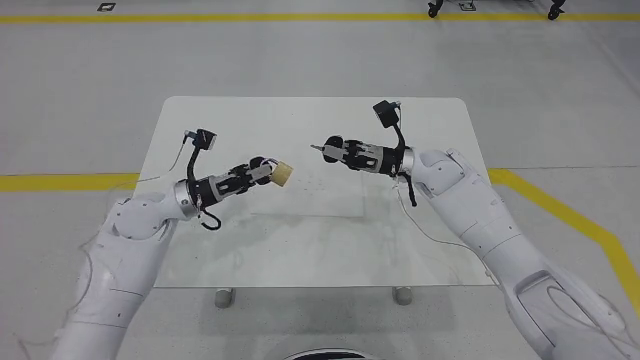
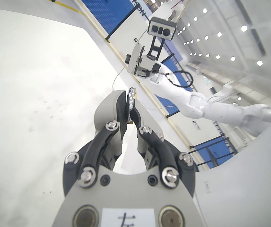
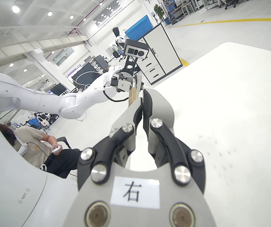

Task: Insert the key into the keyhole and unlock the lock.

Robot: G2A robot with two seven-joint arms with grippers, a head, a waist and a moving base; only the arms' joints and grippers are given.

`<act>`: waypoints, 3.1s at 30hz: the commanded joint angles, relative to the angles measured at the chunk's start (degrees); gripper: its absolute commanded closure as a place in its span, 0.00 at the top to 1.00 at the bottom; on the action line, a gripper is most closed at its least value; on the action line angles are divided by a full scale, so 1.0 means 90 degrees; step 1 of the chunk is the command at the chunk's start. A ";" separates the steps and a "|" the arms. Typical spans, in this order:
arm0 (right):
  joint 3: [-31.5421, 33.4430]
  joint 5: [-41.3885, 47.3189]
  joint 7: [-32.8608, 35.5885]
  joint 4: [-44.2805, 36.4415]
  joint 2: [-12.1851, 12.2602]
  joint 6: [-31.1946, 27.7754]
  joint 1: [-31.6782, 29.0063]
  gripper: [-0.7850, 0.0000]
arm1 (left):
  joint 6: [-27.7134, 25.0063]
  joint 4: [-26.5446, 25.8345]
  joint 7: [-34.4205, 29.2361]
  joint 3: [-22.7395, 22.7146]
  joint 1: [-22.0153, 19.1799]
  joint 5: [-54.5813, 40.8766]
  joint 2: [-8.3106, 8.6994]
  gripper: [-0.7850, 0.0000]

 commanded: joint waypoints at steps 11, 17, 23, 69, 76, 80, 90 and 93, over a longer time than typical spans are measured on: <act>0.0329 -0.0157 -0.0653 -0.0353 0.0062 -0.0076 -0.0381 0.00 | 0.1354 0.1170 -0.0874 0.0968 -0.1152 -0.0746 -0.0213 0.00; 0.0329 -0.0157 -0.0653 -0.0353 0.0062 -0.0076 -0.0381 0.00 | 0.1509 0.1027 -0.0633 0.1050 -0.1046 -0.0648 -0.0228 0.00; 0.0439 -0.0394 -0.0848 -0.0610 0.0086 0.0060 -0.0538 0.00 | 0.2903 0.1611 -0.1712 0.1202 -0.1292 -0.2415 -0.0332 0.00; 0.1789 -0.6923 -0.2514 -0.4334 0.0491 0.2021 -0.2675 0.00 | 0.4904 0.3621 -0.2913 0.2059 -0.2326 -0.3440 -0.0775 0.00; 0.1892 -0.9079 -0.2998 -0.5341 0.0617 0.2187 -0.3322 0.00 | 0.4909 0.3614 -0.2557 0.2155 -0.2379 -0.3123 -0.0799 0.00; 0.1703 -1.0440 -0.3250 -0.5689 0.0660 0.2509 -0.3597 0.00 | 0.4952 0.3686 -0.2594 0.2184 -0.2389 -0.3073 -0.0809 0.00; 0.1515 -1.2171 -0.3832 -0.5949 0.0754 0.2892 -0.3934 0.00 | 0.5052 0.3865 -0.2811 0.2297 -0.2463 -0.2931 -0.0847 0.00; 0.1497 -1.2627 -0.3956 -0.6014 0.0789 0.3017 -0.4071 0.00 | 0.5041 0.3910 -0.2872 0.2338 -0.2499 -0.2863 -0.0860 0.00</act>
